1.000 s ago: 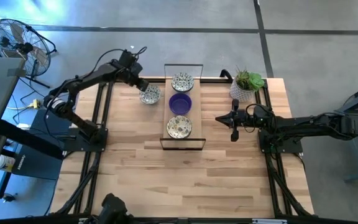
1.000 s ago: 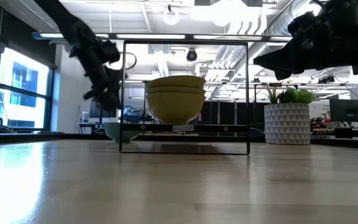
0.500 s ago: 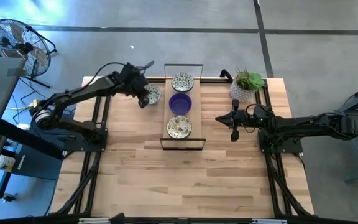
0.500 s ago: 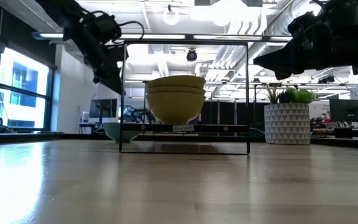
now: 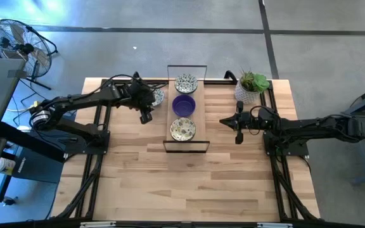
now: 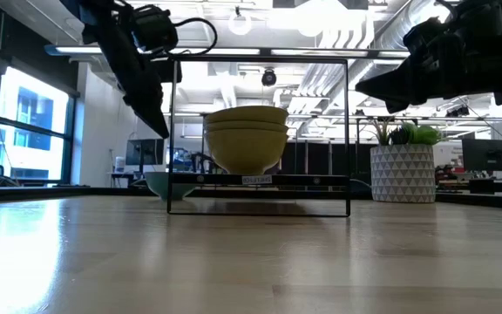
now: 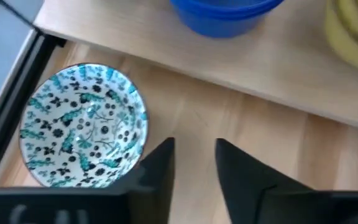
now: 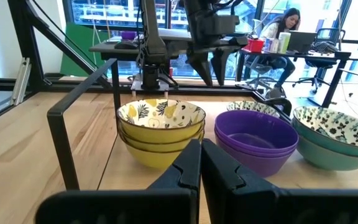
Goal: Pick & Place Mini bowls
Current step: Stack the blue patterned bowl on top of the stacked blue patterned bowl on the shelf
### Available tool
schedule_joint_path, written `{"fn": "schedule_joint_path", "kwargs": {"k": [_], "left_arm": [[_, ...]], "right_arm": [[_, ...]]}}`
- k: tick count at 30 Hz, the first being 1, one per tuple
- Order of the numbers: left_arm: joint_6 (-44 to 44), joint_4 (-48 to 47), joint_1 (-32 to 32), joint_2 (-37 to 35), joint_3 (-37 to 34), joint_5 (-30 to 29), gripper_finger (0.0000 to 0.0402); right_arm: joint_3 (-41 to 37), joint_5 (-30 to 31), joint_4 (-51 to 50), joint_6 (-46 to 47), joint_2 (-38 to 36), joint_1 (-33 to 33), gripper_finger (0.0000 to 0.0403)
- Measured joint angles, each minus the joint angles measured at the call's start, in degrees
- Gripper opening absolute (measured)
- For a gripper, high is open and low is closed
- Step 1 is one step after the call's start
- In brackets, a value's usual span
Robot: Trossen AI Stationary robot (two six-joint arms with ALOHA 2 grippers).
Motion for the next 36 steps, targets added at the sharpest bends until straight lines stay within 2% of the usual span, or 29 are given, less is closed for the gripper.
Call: {"fn": "schedule_joint_path", "kwargs": {"k": [3,7,13,18,29,32,36], "left_arm": [[1.3,3.3,1.1,0.0,-3.8,-2.8,0.0148],[2.1,7.9,5.3,-0.1,-9.7,-2.7,0.0195],[6.2,13.2,5.6,-0.2,-10.6,-3.0,0.0228],[12.7,14.1,5.7,1.5,-10.6,-4.7,0.0223],[14.9,18.9,5.7,8.7,-10.6,-8.7,0.0191],[14.8,18.8,5.7,9.2,-10.6,-9.0,0.0172],[14.9,18.7,5.7,9.8,-10.6,-9.0,0.0123]], "right_arm": [[0.0,0.0,-0.4,0.0,0.0,0.0,0.0],[0.0,0.0,-0.8,0.0,0.0,0.0,0.0],[0.0,0.5,-0.7,-0.6,0.0,0.0,0.0],[0.0,1.1,-0.7,-1.0,0.0,0.0,0.0],[0.0,0.9,-0.7,-1.0,0.0,0.0,0.0],[0.0,0.9,-0.7,-1.0,0.0,0.0,0.0],[0.0,0.9,-0.7,-1.1,0.0,0.0,0.0]]}}
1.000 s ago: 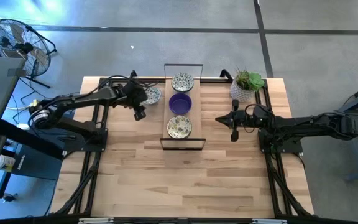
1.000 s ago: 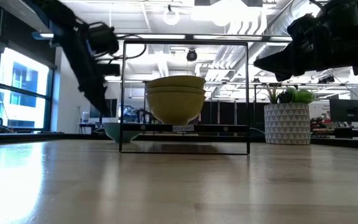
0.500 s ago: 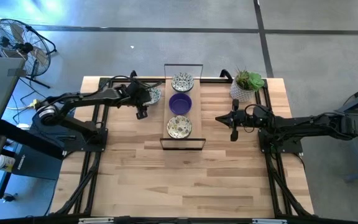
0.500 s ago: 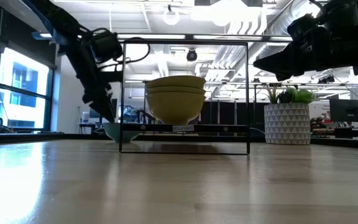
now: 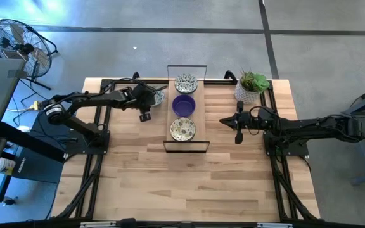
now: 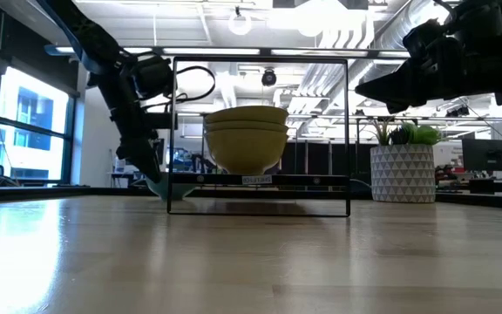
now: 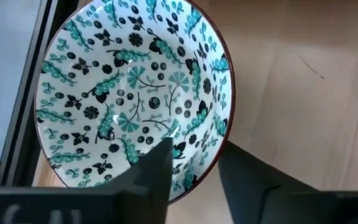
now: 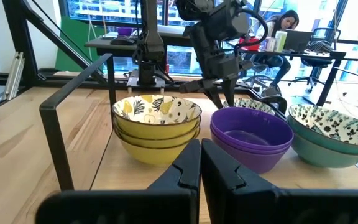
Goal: Pick & Place Mini bowls
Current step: Stack the blue patterned bowl on top of the stacked blue patterned bowl on the shelf
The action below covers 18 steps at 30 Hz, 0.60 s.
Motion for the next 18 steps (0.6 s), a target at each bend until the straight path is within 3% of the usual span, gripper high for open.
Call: {"fn": "schedule_joint_path", "kwargs": {"k": [5,9,18], "left_arm": [[1.9,-0.1,0.0,0.0,0.0,-0.2,0.0072],[1.9,-0.7,0.0,0.0,0.0,-0.4,0.0064],[1.4,-1.9,0.0,0.0,0.0,-0.6,0.0134]], "right_arm": [[0.0,0.0,0.0,0.0,0.0,0.0,0.0],[0.0,0.0,0.0,0.0,0.0,0.0,0.0],[0.0,0.0,0.0,0.0,0.0,0.0,0.0]]}}
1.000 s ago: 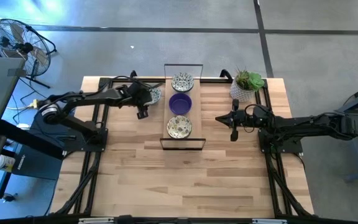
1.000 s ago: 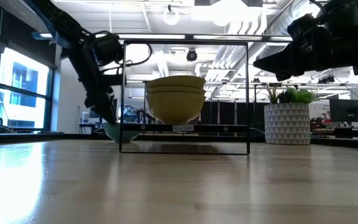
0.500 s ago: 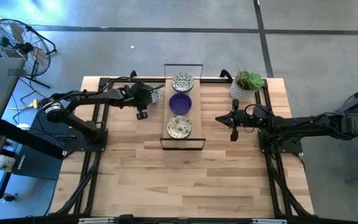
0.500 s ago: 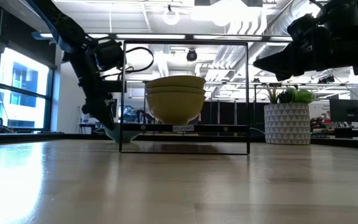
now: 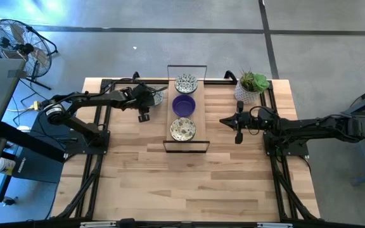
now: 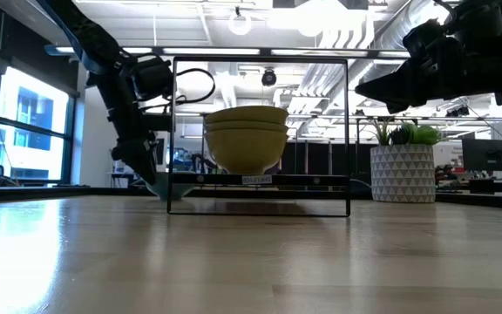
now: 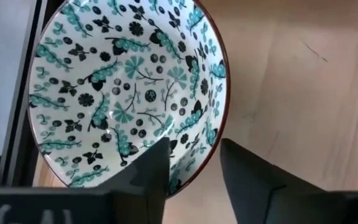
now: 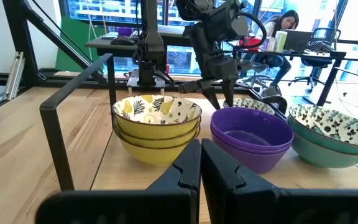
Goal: Pick & Place Mini bowls
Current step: Stack the blue patterned bowl on top of the stacked blue patterned bowl on the shelf
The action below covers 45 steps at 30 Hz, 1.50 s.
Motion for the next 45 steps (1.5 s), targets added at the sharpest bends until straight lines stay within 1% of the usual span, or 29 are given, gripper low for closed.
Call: {"fn": "schedule_joint_path", "kwargs": {"k": [3,7,10,18,20,22,24,27,30,33,37,40,43,45], "left_arm": [[0.8,-0.1,0.0,0.0,0.0,0.0,0.0148],[1.5,0.1,0.0,0.0,0.0,0.0,0.014],[1.6,0.8,0.0,0.8,0.0,-0.2,0.0115],[3.0,0.8,-0.7,2.2,0.1,-1.7,0.0023],[3.0,0.1,-1.5,2.2,1.0,-2.6,0.001],[2.9,-2.7,-2.0,1.6,2.8,-2.7,0.0009],[3.0,-5.9,-2.0,0.2,6.3,-2.7,0.0013],[3.0,-12.1,-1.9,-1.0,13.4,-2.8,0.0012],[1.9,-20.3,-1.8,-1.2,21.9,1.3,0.0007],[-0.4,-25.0,-2.0,-1.1,31.3,5.4,0.0006],[-4.6,-31.8,-2.3,2.9,42.5,8.5,0.0006],[-6.1,-34.7,-3.4,7.6,50.3,8.5,0.0006],[-6.1,-39.4,-3.6,12.0,56.1,8.3,0.0006],[-6.0,-40.4,-4.4,15.2,59.7,7.9,0.0006]], "right_arm": [[0.0,0.0,0.0,0.0,0.0,0.0,0.0],[0.0,0.0,0.0,0.0,0.0,0.0,0.0],[0.0,0.0,0.0,0.0,0.0,0.0,0.0],[0.0,-0.1,0.0,0.0,0.0,0.0,0.0],[0.0,-0.2,0.0,0.0,0.0,0.0,0.0],[0.0,-0.3,0.0,0.0,0.0,0.0,0.0],[0.0,-0.3,0.0,0.0,0.0,0.0,0.0],[0.0,-0.2,0.0,0.0,0.0,0.0,0.0],[0.0,-0.2,0.0,0.0,0.0,0.0,0.0],[0.0,-0.2,0.0,0.0,0.0,0.0,0.0],[0.0,-0.2,0.0,0.0,0.0,0.0,0.0],[0.0,-0.3,0.0,0.0,0.0,0.0,0.0],[0.0,-0.4,0.0,0.0,0.0,0.0,0.0],[0.0,-0.4,0.1,0.0,0.0,0.0,0.0]]}}
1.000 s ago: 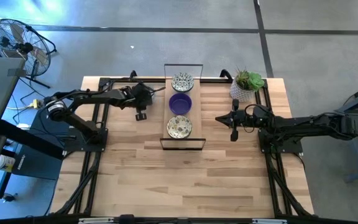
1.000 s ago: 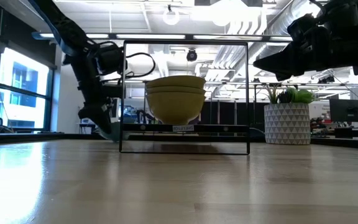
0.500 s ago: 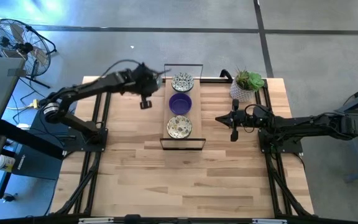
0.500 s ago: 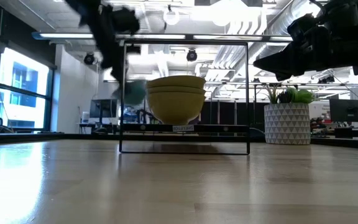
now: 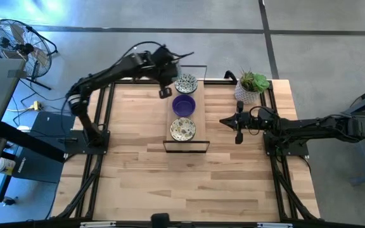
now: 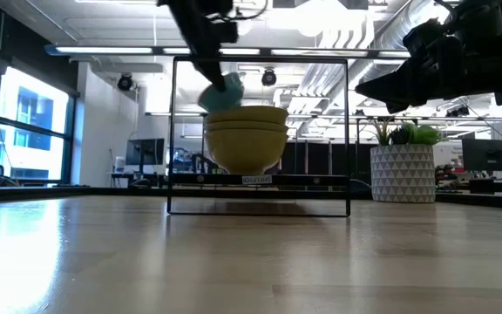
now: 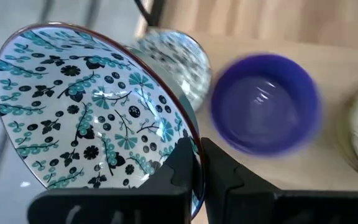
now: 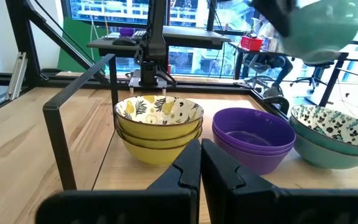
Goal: Pick & Place Mini bowls
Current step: Stack the blue patterned bowl on top of the stacked blue patterned bowl on the shelf
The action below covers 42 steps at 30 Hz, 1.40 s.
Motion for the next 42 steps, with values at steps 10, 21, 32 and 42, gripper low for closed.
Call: {"fn": "schedule_joint_path", "kwargs": {"k": [10,21,32,42], "left_arm": [[1.8,-2.6,-2.3,12.0,9.2,-4.6,0.0006],[3.0,1.9,-3.3,17.5,10.1,-6.2,0.0006],[3.0,3.7,-3.2,19.5,10.1,-6.3,0.0006],[3.0,3.6,-3.2,19.6,10.1,-5.3,0.0006]], "right_arm": [[0.0,0.0,0.0,0.0,0.0,0.0,0.0],[0.0,-0.2,0.0,0.0,0.0,0.0,0.0],[0.0,-0.2,-0.1,0.0,0.0,0.0,0.0],[0.0,-0.2,-0.1,0.0,0.0,0.0,0.0]]}}
